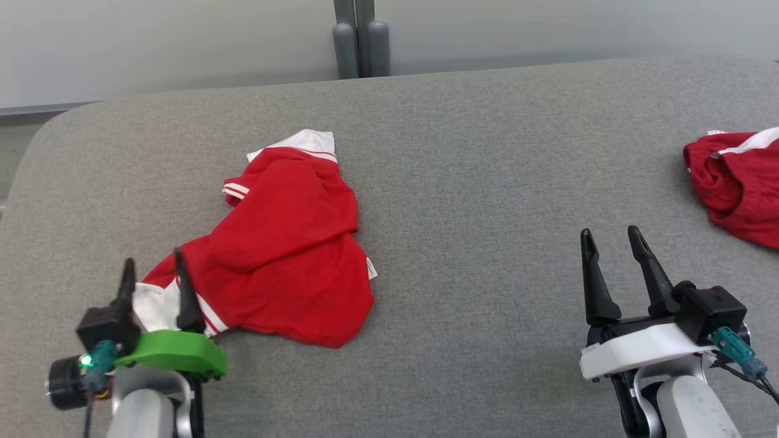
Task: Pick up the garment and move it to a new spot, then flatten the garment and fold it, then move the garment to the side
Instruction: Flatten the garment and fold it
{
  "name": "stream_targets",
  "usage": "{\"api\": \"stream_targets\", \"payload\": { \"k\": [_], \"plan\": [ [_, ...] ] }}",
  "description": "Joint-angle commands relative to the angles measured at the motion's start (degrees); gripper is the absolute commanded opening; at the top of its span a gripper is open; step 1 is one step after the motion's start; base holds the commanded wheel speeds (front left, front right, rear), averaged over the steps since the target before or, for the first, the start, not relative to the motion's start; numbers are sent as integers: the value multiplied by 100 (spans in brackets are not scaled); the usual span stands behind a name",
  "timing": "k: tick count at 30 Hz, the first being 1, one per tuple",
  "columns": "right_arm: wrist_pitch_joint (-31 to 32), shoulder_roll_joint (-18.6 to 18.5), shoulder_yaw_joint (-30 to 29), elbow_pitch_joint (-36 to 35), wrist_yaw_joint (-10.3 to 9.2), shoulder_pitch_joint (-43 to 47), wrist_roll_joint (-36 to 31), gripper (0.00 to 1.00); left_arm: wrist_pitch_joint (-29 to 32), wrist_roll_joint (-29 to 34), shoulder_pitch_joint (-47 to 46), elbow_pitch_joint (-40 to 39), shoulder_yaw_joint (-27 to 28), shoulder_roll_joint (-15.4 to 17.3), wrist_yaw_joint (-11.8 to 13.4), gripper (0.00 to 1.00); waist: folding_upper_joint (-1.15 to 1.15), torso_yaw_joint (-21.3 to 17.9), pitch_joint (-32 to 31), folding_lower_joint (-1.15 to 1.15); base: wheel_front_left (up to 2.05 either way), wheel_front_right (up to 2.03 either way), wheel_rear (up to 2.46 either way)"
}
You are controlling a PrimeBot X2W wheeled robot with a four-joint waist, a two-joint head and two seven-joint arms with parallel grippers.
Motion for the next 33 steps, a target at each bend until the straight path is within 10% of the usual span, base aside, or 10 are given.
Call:
{"api": "stream_targets", "payload": {
  "k": [1,13,26,27,28,30,33],
  "plan": [
    [-16,-9,24,24,-6,-24,-30,100,-11,129,85,-76,-179,-91,-88,100,0,58,-36,0,0,0,0],
    [-17,-10,96,54,-6,-85,24,100,579,596,-515,695,-2333,-436,-651,100,0,-262,25,0,0,0,0],
    [-17,-7,-41,46,-5,-123,82,100,890,757,-1508,2263,-2991,-442,517,100,0,-664,233,0,0,0,0],
    [-17,-8,-57,47,-6,-122,84,100,891,769,-1541,2316,-3009,-442,573,95,0,-657,233,0,0,0,0],
    [-16,-8,-68,45,-5,-123,87,100,876,746,-1564,2361,-3022,-442,631,47,0,-644,231,0,0,0,0],
    [-16,-7,-61,37,-6,-134,109,100,850,753,-1604,2435,-3076,-442,663,0,0,-608,220,0,0,0,0],
    [-16,-8,-43,31,-6,-142,125,100,798,712,-1698,2492,-3126,-442,657,0,0,-554,203,0,0,0,0]
  ]
}}
